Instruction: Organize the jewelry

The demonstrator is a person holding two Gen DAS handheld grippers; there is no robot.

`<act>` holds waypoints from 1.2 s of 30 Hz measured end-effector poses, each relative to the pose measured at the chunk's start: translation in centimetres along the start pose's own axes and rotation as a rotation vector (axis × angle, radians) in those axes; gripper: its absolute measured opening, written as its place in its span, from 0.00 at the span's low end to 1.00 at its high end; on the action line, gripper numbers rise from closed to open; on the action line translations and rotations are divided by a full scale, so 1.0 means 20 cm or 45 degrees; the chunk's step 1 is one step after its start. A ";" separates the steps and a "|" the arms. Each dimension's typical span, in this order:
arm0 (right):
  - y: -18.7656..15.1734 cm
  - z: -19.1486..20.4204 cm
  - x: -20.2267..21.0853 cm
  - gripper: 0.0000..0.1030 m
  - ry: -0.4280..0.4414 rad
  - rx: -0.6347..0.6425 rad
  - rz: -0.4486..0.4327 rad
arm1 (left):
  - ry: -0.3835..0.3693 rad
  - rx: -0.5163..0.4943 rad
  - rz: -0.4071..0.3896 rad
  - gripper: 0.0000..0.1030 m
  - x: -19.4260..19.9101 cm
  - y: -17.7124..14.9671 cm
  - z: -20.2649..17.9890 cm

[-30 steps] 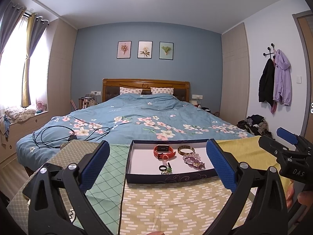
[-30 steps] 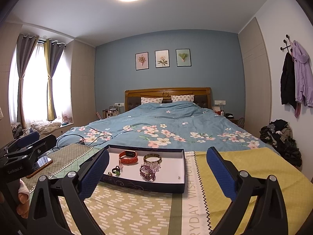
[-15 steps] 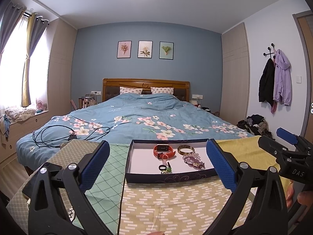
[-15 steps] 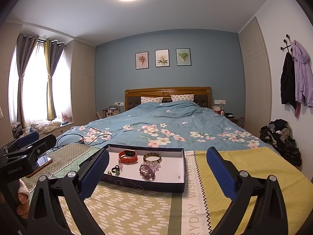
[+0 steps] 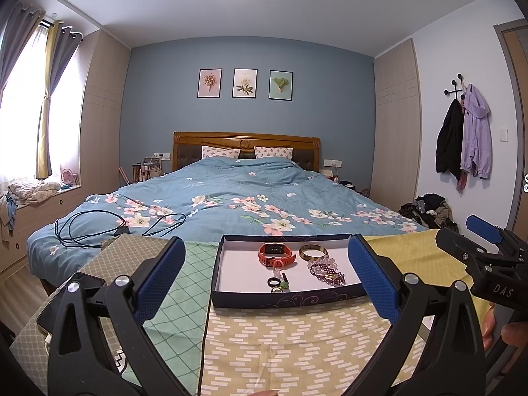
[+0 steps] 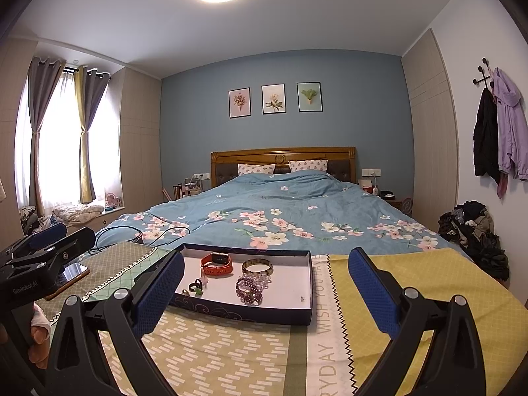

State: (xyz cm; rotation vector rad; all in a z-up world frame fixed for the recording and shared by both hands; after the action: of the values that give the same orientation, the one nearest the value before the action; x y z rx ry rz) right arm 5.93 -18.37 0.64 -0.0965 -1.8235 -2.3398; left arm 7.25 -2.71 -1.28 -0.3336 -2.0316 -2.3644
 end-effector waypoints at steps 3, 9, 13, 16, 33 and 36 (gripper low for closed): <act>0.00 0.00 0.00 0.93 0.002 -0.001 0.001 | 0.000 0.002 0.001 0.94 0.00 0.00 0.00; 0.00 0.00 0.00 0.93 0.002 -0.002 0.003 | -0.001 0.000 0.001 0.94 0.00 0.00 0.00; 0.00 0.00 0.00 0.93 0.001 -0.003 0.001 | -0.004 0.000 0.004 0.94 0.00 0.00 0.00; -0.01 0.00 0.00 0.93 0.000 -0.001 0.002 | -0.005 0.004 0.005 0.94 0.00 0.00 0.00; -0.01 0.00 0.00 0.93 0.001 -0.001 0.000 | -0.004 0.009 0.007 0.94 -0.01 -0.01 0.01; -0.01 0.01 0.00 0.93 0.001 -0.002 0.001 | -0.003 0.008 0.007 0.94 -0.01 -0.01 0.01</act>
State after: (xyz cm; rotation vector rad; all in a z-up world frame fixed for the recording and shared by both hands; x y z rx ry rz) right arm 5.99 -18.22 0.50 -0.0964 -1.8211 -2.3398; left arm 7.40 -2.46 -1.44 -0.3417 -2.0359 -2.3557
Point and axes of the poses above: each gripper's, at about its wrist camera, not at the fingertips, and x roughly against the way its jaws point, z to its left, y to its top, the point moved 5 cm from there along -x, roughly the way its jaws point, and after that the axes turned 11 degrees about -x, right-handed, at the moved point
